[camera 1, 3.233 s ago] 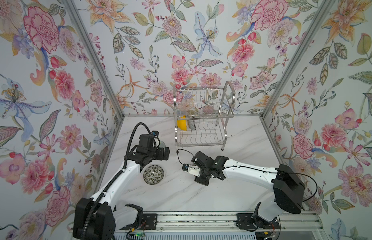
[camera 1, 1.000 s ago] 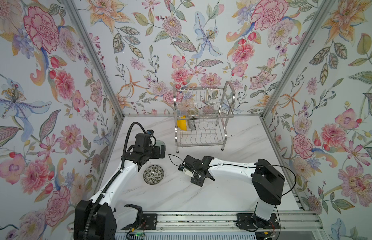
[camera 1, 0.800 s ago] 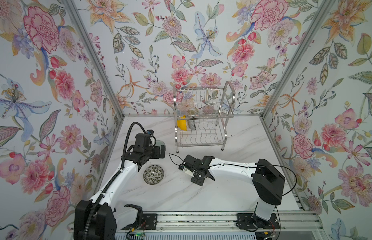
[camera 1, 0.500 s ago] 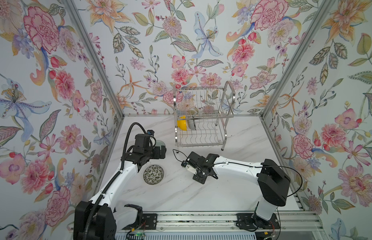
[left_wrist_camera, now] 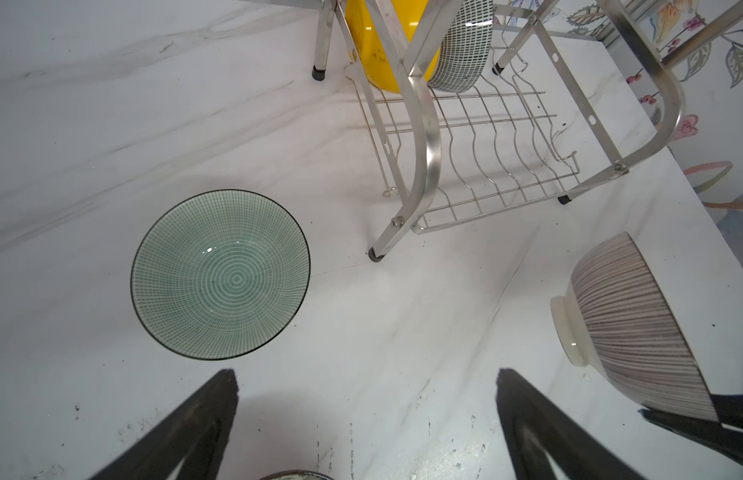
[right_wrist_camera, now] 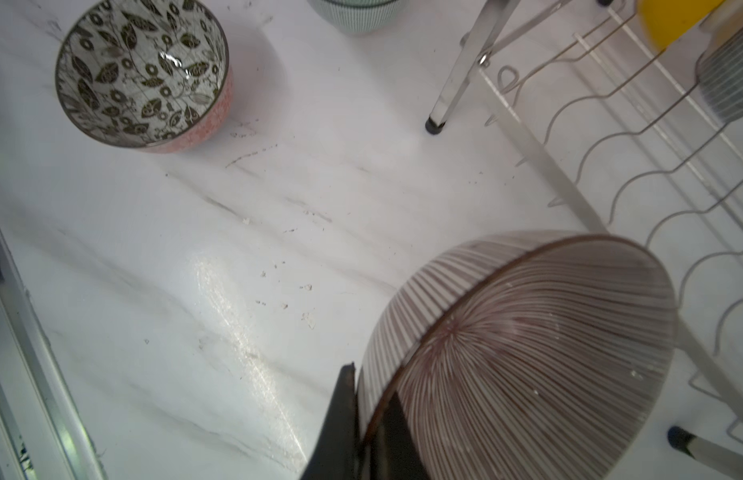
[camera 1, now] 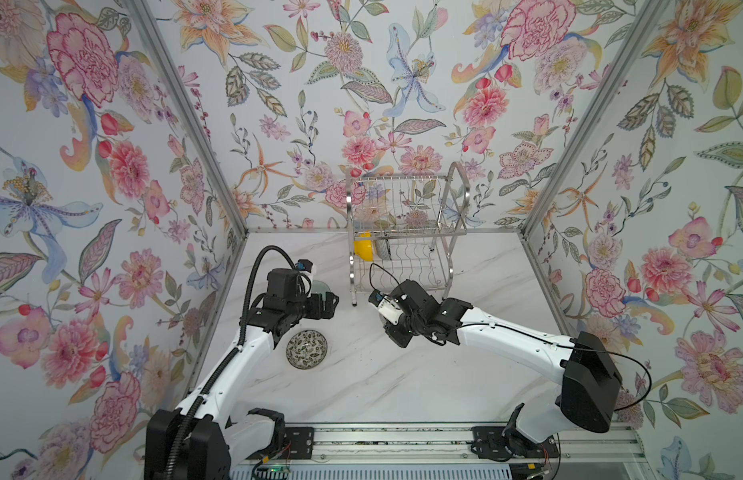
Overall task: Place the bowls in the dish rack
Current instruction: 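Carry the maroon-striped bowl with the right gripper into the dish rack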
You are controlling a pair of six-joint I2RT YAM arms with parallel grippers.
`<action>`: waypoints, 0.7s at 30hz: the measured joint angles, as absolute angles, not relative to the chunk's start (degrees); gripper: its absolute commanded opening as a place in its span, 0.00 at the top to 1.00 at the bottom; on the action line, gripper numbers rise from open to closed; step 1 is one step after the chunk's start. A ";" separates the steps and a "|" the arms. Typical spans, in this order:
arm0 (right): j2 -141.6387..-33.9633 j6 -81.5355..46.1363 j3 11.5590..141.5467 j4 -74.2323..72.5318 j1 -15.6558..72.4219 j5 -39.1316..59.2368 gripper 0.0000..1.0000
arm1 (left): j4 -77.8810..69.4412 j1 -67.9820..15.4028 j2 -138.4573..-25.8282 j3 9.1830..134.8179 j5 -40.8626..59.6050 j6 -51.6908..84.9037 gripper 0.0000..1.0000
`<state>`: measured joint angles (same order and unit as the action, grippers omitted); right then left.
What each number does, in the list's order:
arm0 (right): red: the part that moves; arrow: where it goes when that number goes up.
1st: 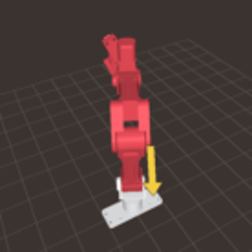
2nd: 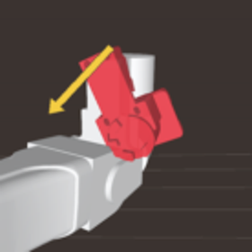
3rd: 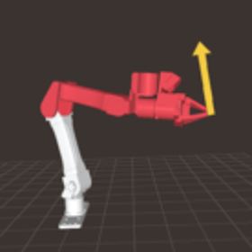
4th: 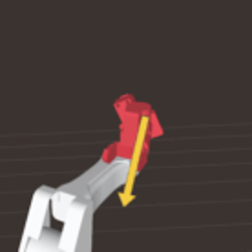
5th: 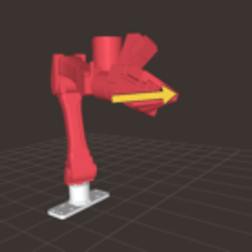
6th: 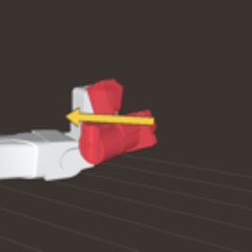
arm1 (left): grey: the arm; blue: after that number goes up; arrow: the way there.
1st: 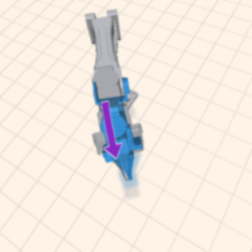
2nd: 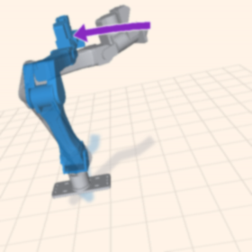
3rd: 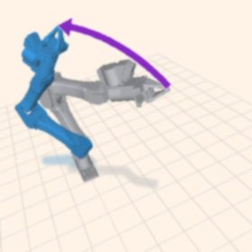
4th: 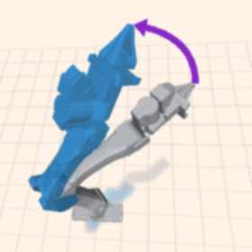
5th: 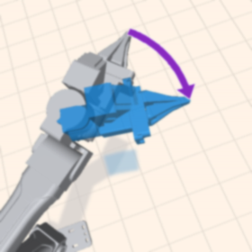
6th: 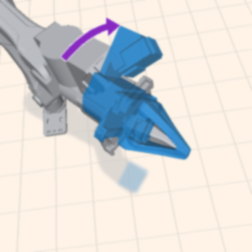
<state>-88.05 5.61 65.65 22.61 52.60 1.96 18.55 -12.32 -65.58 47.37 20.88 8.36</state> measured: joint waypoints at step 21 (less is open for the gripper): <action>-90.80 -17.67 49.23 -39.11 47.97 -1.87 0.98 | 16.14 -12.32 -63.75 45.23 25.30 7.33 0.01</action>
